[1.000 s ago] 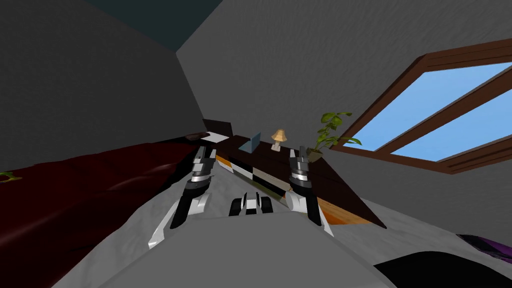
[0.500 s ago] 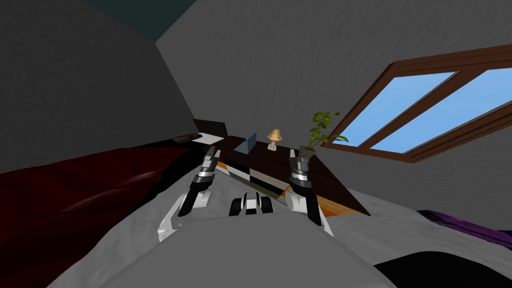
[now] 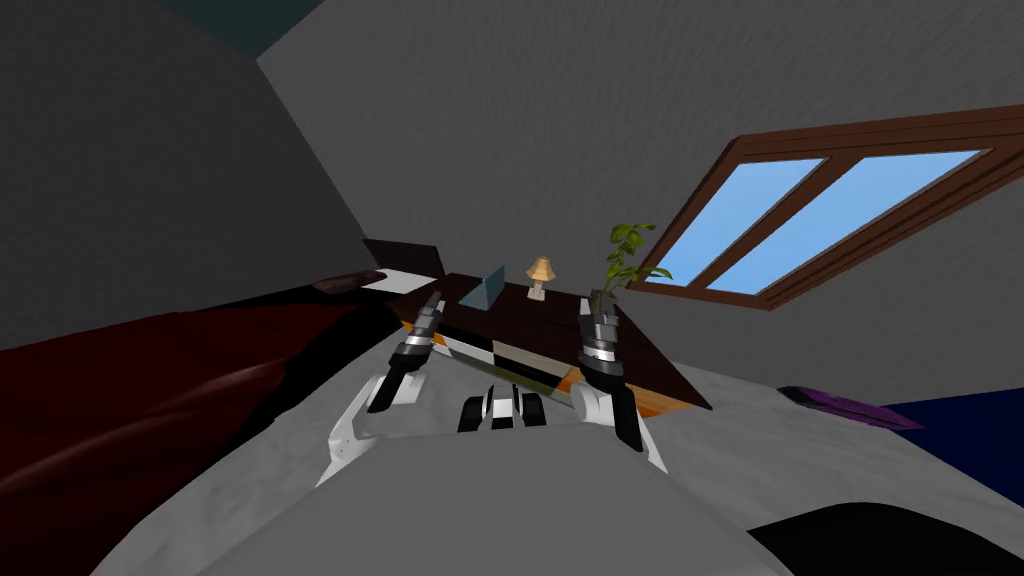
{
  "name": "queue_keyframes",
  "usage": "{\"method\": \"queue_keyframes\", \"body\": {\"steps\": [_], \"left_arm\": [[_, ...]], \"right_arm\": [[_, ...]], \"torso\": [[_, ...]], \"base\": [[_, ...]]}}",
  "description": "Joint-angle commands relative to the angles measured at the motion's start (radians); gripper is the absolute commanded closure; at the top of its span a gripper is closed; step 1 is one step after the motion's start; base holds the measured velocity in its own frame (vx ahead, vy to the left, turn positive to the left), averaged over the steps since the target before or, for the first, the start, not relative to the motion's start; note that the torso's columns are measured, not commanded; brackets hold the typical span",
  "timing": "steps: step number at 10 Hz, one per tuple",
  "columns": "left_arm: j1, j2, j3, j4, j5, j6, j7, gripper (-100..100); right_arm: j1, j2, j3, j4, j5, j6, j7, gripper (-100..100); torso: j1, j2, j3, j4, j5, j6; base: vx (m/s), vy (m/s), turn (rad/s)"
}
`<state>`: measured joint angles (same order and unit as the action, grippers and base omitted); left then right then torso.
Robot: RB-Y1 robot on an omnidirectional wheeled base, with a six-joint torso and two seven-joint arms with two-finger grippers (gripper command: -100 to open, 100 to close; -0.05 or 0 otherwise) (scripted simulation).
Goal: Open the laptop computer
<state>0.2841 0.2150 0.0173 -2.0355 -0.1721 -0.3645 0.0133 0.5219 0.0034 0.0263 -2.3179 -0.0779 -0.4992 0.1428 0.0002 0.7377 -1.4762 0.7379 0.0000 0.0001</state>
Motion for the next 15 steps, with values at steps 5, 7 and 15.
{"method": "queue_keyframes", "body": {"steps": [5, 7, 15], "left_arm": [[-0.125, 0.054, 0.003, 0.137, -0.092, 0.15, -0.051, -100], [-0.162, 0.077, 0.004, 0.178, -0.12, 0.198, -0.065, -100], [-0.294, 0.177, 0.008, 0.327, -0.218, 0.367, -0.118, -100]], "right_arm": [[0.0, 0.0, 0.0, 0.0, 0.0, 0.0, 0.0, 0], [0.0, 0.0, 0.0, 0.0, 0.0, 0.0, 0.0, 0], [0.0, 0.0, 0.0, 0.0, 0.0, 0.0, 0.0, 0]], "torso": [[0.0, 0.0, 0.0, 0.0, 0.0, 0.0], [0.0, 0.0, 0.0, 0.0, 0.0, 0.0], [0.0, 0.001, 0.0, 0.0, 0.0, 0.0]], "base": [[0.038, -0.007, -0.159], [0.043, -0.006, -0.177], [0.036, -0.002, -0.152]]}}
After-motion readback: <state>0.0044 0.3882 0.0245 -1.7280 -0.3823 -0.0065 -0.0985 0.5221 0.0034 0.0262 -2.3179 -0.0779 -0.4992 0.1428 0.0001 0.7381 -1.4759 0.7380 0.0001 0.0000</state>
